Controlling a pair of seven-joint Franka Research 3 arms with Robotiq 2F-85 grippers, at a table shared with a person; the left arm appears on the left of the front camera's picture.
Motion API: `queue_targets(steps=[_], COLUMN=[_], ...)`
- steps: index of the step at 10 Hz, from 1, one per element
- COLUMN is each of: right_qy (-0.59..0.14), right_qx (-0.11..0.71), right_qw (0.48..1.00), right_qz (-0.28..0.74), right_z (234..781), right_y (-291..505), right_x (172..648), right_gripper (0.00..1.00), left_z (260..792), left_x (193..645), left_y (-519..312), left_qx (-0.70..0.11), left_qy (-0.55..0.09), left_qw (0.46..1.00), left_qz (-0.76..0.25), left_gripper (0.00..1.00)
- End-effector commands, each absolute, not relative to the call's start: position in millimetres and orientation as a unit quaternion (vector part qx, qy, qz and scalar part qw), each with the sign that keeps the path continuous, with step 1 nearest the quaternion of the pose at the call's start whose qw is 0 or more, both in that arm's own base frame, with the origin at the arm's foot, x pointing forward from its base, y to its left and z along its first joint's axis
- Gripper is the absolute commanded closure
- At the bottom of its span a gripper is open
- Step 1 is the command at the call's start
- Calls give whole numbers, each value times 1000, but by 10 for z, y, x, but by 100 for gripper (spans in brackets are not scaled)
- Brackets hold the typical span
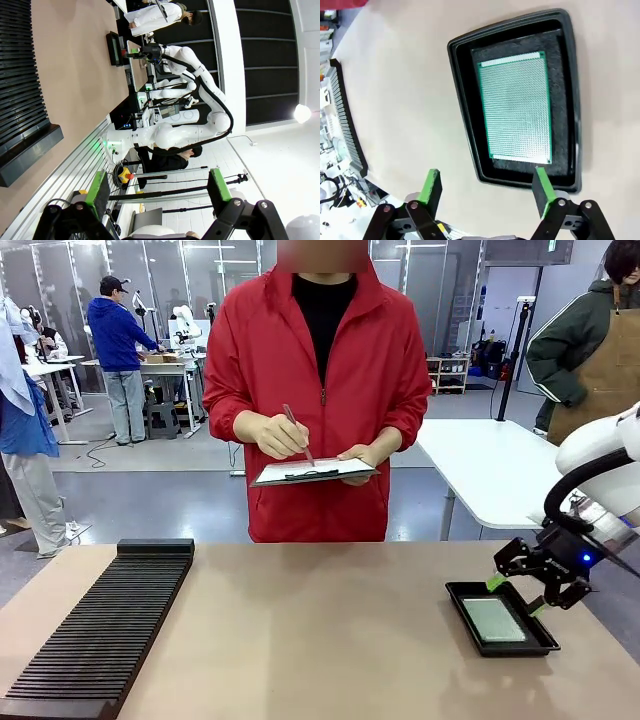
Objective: Inspect the PCB.
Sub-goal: Place the Blank PCB in the ESD tray.
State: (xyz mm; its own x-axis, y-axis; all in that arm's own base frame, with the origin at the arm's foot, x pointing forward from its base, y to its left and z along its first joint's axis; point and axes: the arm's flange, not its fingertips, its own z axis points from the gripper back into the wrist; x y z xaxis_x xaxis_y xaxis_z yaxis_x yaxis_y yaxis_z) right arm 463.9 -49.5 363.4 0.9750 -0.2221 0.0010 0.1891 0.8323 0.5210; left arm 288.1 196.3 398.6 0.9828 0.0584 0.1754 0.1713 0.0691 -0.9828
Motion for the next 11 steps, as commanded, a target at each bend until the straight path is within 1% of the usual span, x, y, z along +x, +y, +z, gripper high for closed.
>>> queue_targets(steps=[1, 3, 4, 5, 11], right_qy=[-42, -43, -14, -47, -47], right_qx=[244, 244, 249, 257, 257], right_qw=[961, 961, 960, 959, 959], right_qz=[-127, -122, -127, -110, -110], right_z=[3791, 3795, 3690, 3840, 3840], right_y=[-475, -416, -379, -491, -491], right_x=[4501, 4500, 4546, 4519, 4519], right_gripper=[0, 0, 0, 0, 0], left_z=[4020, 4020, 4020, 4020, 4020], left_x=[2875, 2875, 2875, 2875, 2875], left_y=[1981, 1981, 1981, 1981, 1981], left_qx=[-684, -684, -684, -684, -684], left_qy=[-81, -81, -81, -81, -81], left_qw=[724, 724, 724, 724, 724], left_qz=[-43, -43, -43, -43, -43], left_gripper=[0, 0, 0, 0, 0])
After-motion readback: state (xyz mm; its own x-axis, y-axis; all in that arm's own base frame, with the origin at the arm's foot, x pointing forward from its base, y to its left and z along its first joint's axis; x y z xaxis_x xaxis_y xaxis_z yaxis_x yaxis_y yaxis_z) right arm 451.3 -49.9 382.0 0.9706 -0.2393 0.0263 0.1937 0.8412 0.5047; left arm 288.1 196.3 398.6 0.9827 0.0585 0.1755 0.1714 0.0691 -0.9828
